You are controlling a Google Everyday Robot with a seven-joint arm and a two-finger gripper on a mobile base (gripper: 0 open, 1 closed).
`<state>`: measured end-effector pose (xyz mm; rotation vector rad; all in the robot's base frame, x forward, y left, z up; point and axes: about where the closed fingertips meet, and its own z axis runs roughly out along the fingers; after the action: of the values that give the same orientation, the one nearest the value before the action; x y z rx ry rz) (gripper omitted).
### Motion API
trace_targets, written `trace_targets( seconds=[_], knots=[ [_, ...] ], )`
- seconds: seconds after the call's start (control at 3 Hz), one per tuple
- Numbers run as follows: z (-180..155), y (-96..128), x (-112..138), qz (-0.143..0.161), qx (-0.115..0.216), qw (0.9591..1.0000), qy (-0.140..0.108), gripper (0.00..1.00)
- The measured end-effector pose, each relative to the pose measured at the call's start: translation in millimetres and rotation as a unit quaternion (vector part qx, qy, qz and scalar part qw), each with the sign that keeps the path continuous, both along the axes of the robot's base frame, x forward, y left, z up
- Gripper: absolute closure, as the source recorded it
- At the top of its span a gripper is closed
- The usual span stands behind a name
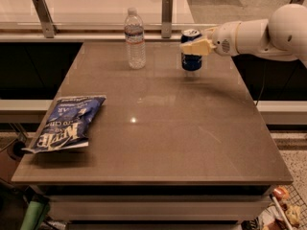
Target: Move pepsi can near blue chip bag
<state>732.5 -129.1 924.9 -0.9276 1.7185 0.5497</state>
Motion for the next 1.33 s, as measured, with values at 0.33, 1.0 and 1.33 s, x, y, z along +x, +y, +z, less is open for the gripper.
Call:
trace_targets(
  seconds=[0.33, 1.0, 1.33],
  knots=[
    [2, 19, -21, 0.016, 0.004, 0.9999, -0.003, 1.0],
    [-6, 61, -80, 0.042, 0.029, 0.9984, -0.022, 1.0],
    [-12, 83, -107, 0.051, 0.031, 0.9978, -0.029, 1.0]
  ],
)
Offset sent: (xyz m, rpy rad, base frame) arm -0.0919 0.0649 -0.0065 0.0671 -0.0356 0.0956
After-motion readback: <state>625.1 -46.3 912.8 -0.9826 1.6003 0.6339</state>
